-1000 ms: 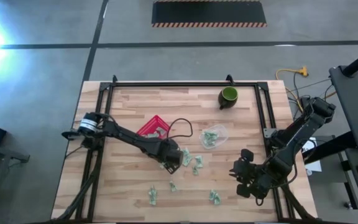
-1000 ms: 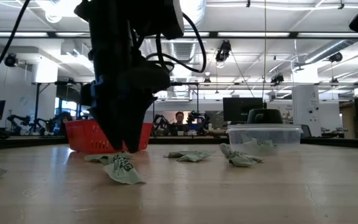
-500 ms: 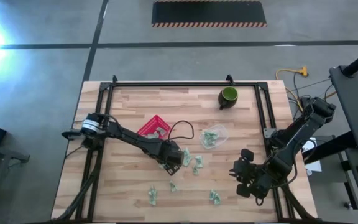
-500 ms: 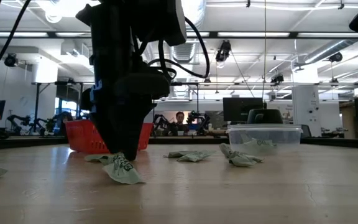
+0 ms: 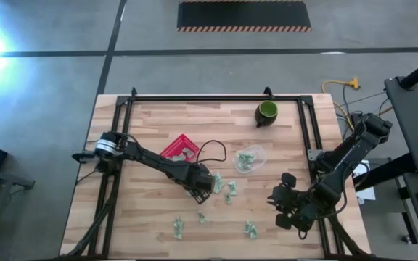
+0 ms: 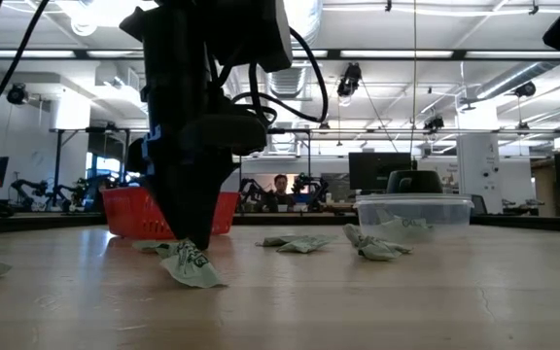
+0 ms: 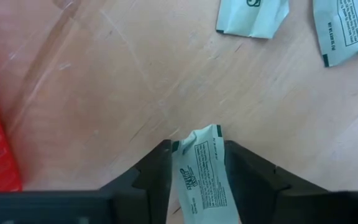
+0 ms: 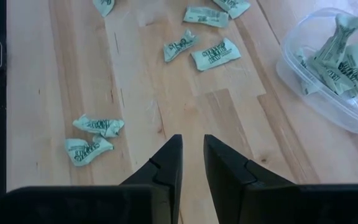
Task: Pick and place items into bin
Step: Put the stevia packet into the red bin
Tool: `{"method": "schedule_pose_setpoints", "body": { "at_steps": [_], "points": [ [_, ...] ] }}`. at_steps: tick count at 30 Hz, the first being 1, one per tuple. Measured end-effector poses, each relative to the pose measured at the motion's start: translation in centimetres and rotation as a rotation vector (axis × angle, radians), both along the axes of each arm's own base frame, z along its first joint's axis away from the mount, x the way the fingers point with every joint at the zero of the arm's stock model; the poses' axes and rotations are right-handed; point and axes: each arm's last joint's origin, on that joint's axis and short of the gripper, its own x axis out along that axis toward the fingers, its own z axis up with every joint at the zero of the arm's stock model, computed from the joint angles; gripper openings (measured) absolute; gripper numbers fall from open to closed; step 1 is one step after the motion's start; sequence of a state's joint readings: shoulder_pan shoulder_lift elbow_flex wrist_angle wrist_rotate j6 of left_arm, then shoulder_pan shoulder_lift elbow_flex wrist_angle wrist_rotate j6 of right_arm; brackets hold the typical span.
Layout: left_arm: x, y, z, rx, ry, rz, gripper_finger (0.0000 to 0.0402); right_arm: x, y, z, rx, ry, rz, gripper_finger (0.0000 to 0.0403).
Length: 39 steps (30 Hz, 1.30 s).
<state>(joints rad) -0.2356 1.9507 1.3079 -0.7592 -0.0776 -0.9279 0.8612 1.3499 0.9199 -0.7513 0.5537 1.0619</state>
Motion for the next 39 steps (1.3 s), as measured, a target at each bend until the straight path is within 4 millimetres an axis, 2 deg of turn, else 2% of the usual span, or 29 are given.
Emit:
{"method": "schedule_pose_setpoints", "body": {
  "at_steps": [24, 32, 39],
  "points": [
    [0.1, -0.1, 0.2, 0.011, -0.006, -0.057, 0.0006, 0.1, 0.0, 0.0, -0.007, -0.016, -0.012, 0.0057],
    [0.7, -0.2, 1.4, 0.017, -0.032, -0.101, 0.0003, 0.2, -0.2, 0.1, -0.029, -0.04, -0.028, 0.0057],
    [1.0, -0.1, 4.0, 0.05, -0.095, -0.14, 0.0002, 0.2, -0.3, 0.1, -0.052, -0.061, -0.039, 0.0057]
  ]
}}
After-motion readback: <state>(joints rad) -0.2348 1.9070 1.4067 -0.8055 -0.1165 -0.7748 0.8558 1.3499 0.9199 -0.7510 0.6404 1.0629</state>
